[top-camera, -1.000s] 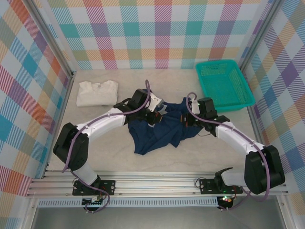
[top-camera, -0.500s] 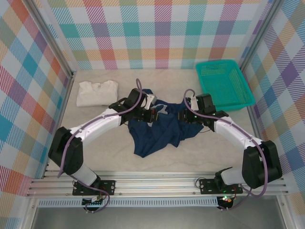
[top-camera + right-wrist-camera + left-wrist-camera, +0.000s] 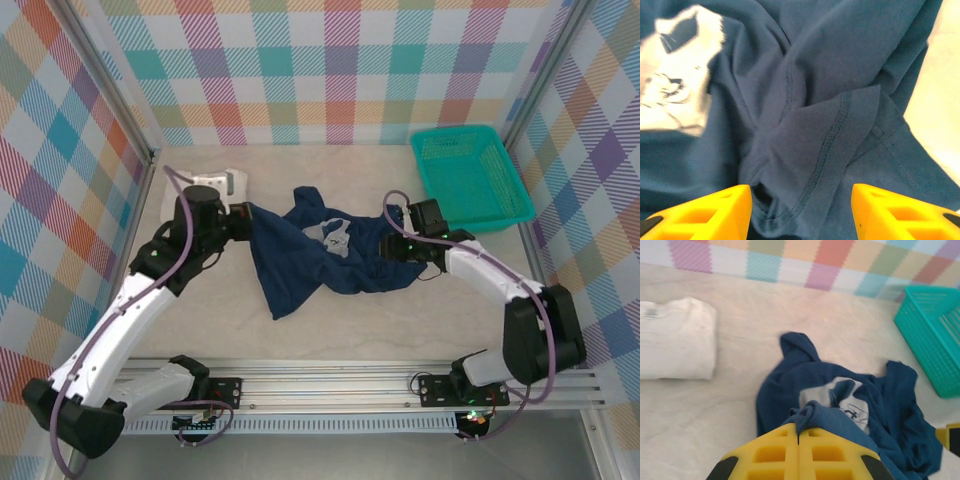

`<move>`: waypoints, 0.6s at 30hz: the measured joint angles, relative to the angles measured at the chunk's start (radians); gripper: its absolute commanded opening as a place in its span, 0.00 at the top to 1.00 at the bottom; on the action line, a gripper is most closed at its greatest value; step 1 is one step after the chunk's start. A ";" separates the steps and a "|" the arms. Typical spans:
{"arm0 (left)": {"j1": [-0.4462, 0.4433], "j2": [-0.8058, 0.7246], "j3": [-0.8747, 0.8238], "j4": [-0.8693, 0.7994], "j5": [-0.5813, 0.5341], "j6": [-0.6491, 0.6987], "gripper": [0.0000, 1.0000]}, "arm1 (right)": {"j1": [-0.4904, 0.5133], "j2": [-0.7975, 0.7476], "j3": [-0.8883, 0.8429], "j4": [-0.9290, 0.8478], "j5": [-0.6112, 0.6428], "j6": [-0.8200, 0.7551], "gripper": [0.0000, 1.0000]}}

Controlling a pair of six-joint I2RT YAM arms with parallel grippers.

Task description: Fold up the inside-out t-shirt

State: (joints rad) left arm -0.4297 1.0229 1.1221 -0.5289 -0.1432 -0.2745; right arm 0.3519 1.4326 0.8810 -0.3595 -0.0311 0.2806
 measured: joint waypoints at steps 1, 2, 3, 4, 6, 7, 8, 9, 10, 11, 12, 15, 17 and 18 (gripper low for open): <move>0.011 -0.013 0.000 -0.013 -0.011 -0.001 1.00 | 0.000 0.028 0.003 0.002 -0.011 0.004 0.43; 0.019 -0.021 0.001 -0.023 -0.021 -0.002 1.00 | 0.000 0.051 0.006 0.004 -0.021 0.009 0.43; 0.026 -0.027 0.001 -0.035 -0.032 -0.002 1.00 | 0.000 0.075 0.010 0.008 -0.035 0.014 0.43; 0.030 -0.030 0.001 -0.046 -0.040 -0.002 1.00 | 0.000 0.098 0.013 0.014 -0.047 0.020 0.43; 0.034 -0.031 0.001 -0.058 -0.050 -0.002 1.00 | 0.000 0.132 0.018 0.027 -0.063 0.024 0.50; 0.036 -0.031 0.001 -0.065 -0.054 -0.002 1.00 | 0.000 0.148 0.020 0.034 -0.066 0.024 0.56; 0.039 -0.032 0.001 -0.071 -0.058 -0.002 1.00 | 0.000 0.159 0.020 0.041 -0.068 0.025 0.63; 0.042 -0.032 0.001 -0.074 -0.061 -0.002 1.00 | 0.000 0.164 0.020 0.047 -0.067 0.029 0.72; 0.047 -0.032 0.001 -0.075 -0.062 -0.002 1.00 | 0.000 0.163 0.019 0.053 -0.066 0.032 0.78; 0.051 -0.032 0.001 -0.075 -0.065 -0.002 1.00 | 0.000 0.158 0.019 0.062 -0.063 0.029 0.83; 0.058 -0.032 0.001 -0.076 -0.068 -0.002 1.00 | 0.000 0.149 0.019 0.072 -0.055 0.031 0.88; 0.090 -0.031 0.012 -0.095 -0.066 -0.003 1.00 | 0.000 0.090 0.020 0.075 -0.017 0.014 0.97; 0.122 -0.025 0.038 -0.111 -0.056 -0.007 1.00 | -0.001 0.026 0.022 0.073 0.016 -0.002 0.99; 0.144 -0.019 0.062 -0.124 -0.048 -0.010 1.00 | -0.002 -0.014 0.027 0.072 0.033 -0.011 0.99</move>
State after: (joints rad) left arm -0.2859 1.0039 1.1839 -0.6529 -0.1909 -0.2844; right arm 0.3496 1.4189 0.9085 -0.2878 0.0017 0.2695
